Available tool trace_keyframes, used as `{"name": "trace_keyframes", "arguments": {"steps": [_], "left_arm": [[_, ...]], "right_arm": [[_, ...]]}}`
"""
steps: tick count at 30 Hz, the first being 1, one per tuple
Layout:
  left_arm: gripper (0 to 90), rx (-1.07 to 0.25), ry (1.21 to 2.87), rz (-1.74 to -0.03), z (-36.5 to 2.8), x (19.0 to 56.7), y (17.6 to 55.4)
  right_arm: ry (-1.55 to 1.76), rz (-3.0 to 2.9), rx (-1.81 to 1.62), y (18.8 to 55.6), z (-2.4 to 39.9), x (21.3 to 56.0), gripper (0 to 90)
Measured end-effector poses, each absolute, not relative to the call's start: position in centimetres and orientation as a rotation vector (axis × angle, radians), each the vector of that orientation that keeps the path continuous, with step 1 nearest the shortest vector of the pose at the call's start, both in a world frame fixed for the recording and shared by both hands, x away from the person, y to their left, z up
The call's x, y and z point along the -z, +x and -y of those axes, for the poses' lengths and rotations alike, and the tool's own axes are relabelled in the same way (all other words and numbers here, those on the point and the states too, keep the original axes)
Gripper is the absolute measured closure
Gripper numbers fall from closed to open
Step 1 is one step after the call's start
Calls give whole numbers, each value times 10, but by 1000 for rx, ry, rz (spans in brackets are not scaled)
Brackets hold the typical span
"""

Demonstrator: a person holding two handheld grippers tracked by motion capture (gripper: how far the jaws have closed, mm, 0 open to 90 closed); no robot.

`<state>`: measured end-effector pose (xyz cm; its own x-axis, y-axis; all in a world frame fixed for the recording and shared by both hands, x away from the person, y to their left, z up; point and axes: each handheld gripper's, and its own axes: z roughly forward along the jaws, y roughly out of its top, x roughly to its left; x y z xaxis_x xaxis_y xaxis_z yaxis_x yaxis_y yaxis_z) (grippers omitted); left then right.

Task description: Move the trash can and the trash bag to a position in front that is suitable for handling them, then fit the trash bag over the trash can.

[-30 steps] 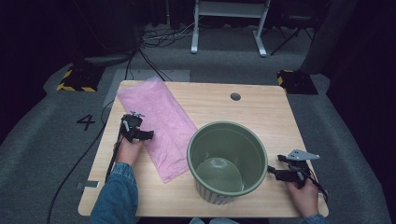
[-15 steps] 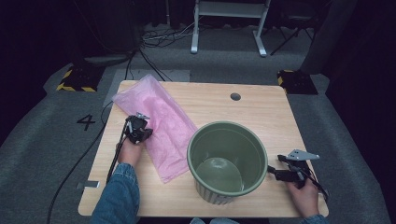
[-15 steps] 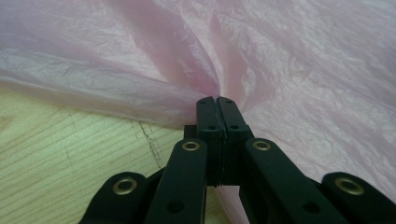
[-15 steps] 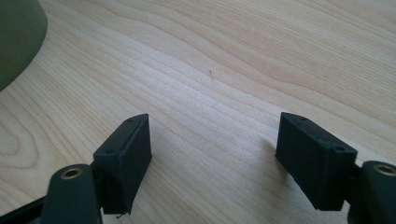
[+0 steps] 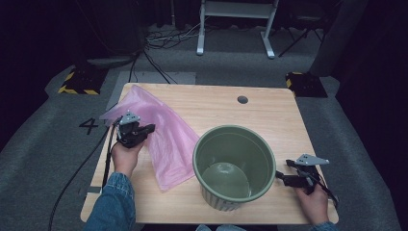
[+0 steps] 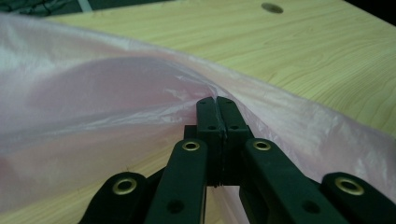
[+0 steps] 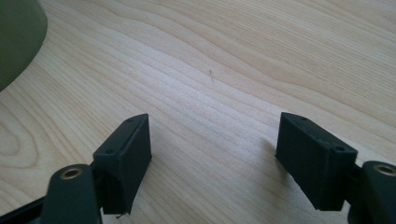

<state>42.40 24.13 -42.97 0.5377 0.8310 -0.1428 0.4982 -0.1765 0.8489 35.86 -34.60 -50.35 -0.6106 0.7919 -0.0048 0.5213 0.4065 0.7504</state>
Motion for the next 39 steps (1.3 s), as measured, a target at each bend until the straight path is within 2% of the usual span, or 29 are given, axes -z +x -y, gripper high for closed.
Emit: {"name": "trace_keyframes", "arguments": {"steps": [6,11,39], "left_arm": [[893,-457,1801,-1015,-245,403,416],[894,-384,1796,-908,-252,385,416],[893,-392,1735,-696,-267,291,400]], "right_arm": [[1131,-2307,-1039,359,346,503,263],[1131,-2307,-1038,359,346,503,263],[1132,-2307,-1039,358,346,504,262]]}}
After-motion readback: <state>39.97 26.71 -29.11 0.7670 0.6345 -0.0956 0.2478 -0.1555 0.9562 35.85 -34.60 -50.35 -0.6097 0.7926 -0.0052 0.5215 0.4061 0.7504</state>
